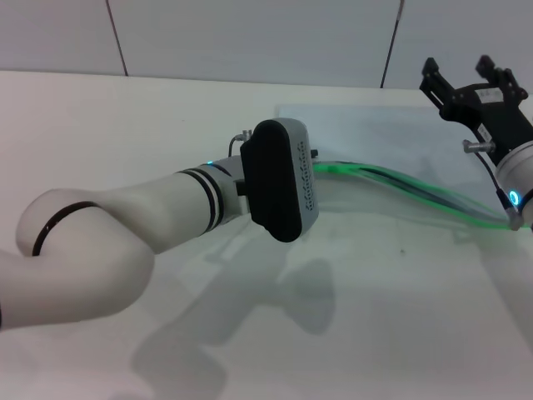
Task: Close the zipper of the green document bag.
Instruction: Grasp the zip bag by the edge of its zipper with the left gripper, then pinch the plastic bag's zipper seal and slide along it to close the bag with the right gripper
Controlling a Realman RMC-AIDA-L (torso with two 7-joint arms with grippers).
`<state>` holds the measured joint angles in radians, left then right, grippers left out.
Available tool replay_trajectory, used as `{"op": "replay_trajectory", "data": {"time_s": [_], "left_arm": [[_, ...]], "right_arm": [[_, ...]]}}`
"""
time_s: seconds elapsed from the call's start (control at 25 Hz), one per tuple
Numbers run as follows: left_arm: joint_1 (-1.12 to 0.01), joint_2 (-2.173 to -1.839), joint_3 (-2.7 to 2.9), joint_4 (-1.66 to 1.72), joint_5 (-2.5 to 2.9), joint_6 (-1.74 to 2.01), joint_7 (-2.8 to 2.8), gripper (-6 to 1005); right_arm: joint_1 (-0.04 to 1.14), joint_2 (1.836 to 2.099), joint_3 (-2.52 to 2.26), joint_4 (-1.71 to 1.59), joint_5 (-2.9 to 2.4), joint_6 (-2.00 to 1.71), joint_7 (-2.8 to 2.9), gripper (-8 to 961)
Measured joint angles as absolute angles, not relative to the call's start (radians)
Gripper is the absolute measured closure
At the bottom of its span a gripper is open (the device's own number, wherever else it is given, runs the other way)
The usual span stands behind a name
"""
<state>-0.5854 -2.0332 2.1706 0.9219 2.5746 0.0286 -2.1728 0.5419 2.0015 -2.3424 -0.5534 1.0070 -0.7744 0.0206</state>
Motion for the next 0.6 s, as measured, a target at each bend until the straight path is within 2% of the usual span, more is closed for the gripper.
{"op": "replay_trajectory", "data": {"time_s": [0.08, 0.28, 0.36, 0.44, 0.56, 0.6], "left_arm": [[-0.571, -2.032, 2.17, 0.944, 2.574, 0.031, -2.173, 932], [-0.546, -2.03, 2.167, 0.982, 2.574, 0.036, -2.173, 934], [-0.54, -2.029, 2.167, 0.992, 2.574, 0.037, -2.173, 937], [-0.534, -2.029, 2.165, 1.0, 2.574, 0.038, -2.17, 941], [-0.528, -2.029, 2.162, 1.006, 2.575, 0.038, -2.166, 944], [-0.526, -2.029, 2.162, 1.009, 2.575, 0.038, -2.166, 944]], "right_arm": [[0.537, 1.98, -2.339, -0.555, 0.918, -0.775, 0.129, 100], [0.542, 1.908, -2.332, -0.548, 0.601, -0.827, 0.485, 101], [0.548, 1.889, -2.318, -0.533, 0.488, -0.867, 0.581, 102], [0.559, 1.878, -2.298, -0.51, 0.38, -0.896, 0.637, 102], [0.585, 1.871, -2.258, -0.462, 0.214, -0.934, 0.686, 261], [0.596, 1.871, -2.246, -0.445, 0.155, -0.947, 0.698, 260]]}}
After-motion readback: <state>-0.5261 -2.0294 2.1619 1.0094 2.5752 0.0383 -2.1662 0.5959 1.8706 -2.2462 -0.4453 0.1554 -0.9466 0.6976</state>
